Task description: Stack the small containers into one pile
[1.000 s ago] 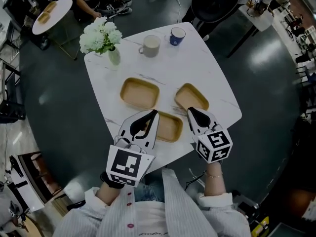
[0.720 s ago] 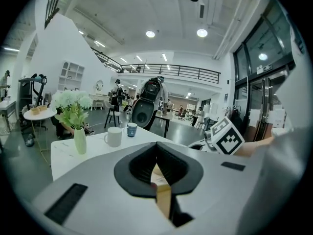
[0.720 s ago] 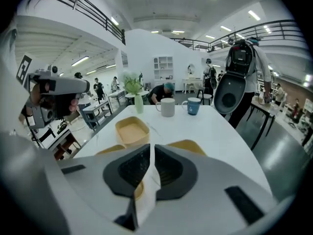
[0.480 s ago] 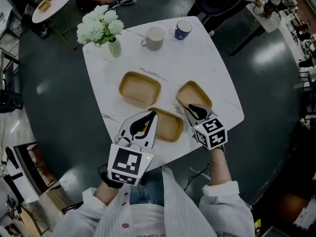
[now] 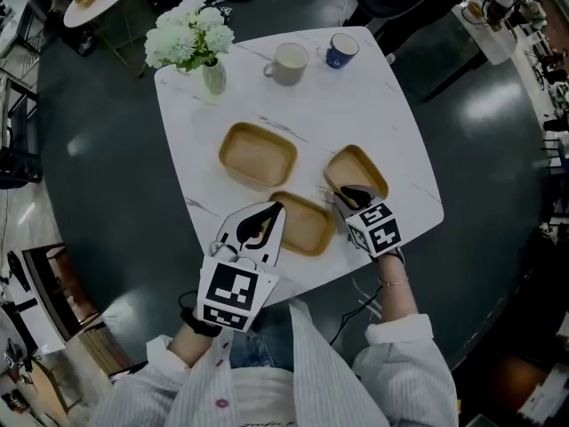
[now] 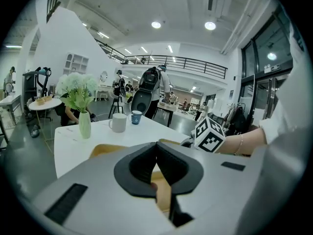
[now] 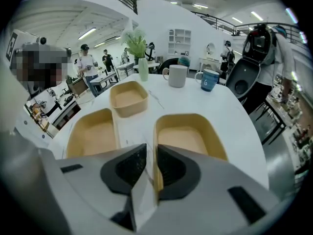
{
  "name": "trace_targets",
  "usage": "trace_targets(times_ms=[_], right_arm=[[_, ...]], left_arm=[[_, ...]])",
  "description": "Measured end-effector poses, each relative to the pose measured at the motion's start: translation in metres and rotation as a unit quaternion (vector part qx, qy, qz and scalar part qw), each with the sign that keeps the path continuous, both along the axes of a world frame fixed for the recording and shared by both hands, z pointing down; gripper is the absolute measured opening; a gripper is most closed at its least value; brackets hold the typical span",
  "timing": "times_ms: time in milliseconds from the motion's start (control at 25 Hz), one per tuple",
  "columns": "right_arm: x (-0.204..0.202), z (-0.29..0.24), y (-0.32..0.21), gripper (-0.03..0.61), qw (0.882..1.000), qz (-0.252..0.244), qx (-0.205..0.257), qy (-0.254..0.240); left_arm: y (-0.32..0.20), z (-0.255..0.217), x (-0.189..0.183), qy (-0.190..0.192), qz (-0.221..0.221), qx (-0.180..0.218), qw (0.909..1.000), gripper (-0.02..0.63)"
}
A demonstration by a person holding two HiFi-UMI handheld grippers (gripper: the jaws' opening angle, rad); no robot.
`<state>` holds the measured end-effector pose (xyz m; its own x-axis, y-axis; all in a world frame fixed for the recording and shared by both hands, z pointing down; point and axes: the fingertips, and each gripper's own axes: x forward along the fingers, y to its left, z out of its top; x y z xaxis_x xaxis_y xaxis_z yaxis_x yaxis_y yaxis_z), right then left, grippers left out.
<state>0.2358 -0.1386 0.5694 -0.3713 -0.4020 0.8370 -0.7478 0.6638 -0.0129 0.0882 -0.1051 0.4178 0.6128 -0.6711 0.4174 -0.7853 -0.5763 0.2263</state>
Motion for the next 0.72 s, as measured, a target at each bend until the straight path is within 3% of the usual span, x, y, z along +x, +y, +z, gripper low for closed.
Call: trace_targets(times_ms=[720], right_arm=[[0.0018, 0.0039, 0.0007, 0.025, 0.998, -0.025, 0.007, 0.058]], left_arm=[[-0.0058, 0.0010, -0.0044, -0.002, -0.006, 0.004, 1.0000, 0.017]])
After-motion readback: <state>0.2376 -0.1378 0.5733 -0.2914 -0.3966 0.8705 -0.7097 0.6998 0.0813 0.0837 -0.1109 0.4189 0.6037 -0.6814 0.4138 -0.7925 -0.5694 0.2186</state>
